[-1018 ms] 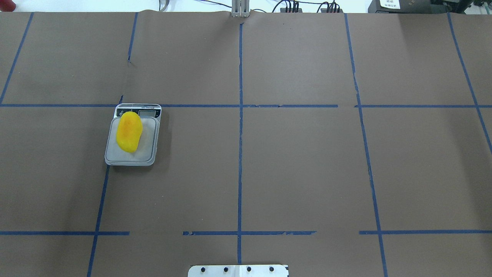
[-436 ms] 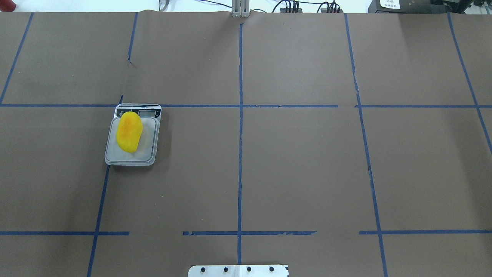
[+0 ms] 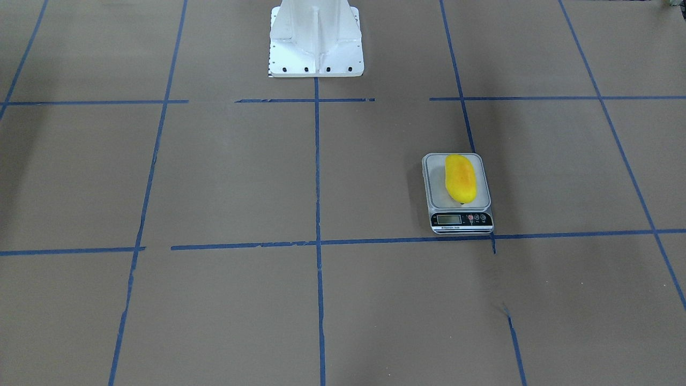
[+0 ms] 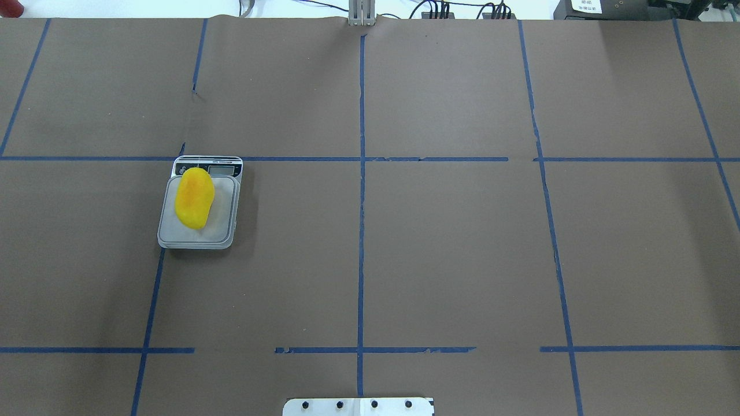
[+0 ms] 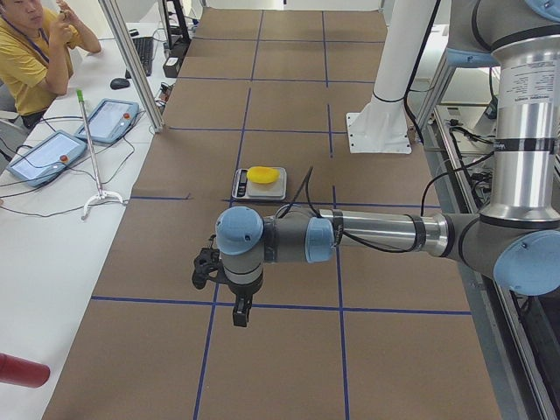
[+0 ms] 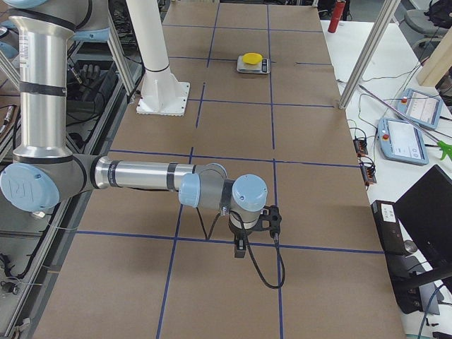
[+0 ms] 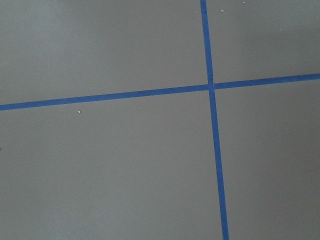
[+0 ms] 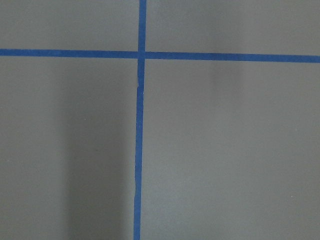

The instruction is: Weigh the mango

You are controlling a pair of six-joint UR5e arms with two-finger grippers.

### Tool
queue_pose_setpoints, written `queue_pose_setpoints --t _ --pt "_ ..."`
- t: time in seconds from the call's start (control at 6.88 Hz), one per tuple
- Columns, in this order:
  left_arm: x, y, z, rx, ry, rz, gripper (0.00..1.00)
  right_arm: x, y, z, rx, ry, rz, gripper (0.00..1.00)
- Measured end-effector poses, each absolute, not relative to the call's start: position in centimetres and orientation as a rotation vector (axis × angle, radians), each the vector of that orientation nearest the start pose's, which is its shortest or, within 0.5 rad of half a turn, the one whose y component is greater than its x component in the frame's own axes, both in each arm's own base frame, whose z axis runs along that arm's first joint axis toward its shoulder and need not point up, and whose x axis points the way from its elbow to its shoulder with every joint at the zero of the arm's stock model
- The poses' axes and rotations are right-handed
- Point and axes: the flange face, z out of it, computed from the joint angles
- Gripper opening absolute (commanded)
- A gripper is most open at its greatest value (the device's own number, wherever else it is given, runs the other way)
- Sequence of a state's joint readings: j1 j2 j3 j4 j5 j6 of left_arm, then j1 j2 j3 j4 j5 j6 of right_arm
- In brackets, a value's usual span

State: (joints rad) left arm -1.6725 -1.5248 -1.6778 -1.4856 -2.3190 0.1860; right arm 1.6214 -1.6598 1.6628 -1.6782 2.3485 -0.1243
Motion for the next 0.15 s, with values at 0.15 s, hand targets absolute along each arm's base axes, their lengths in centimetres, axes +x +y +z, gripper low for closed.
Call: queue_pose_setpoints --t 0.15 --pt "-11.28 -46.11 63.8 0.085 0.744 0.073 1.0 8.59 -44.24 66.56 -0.031 -0.783 -0.029 1.0"
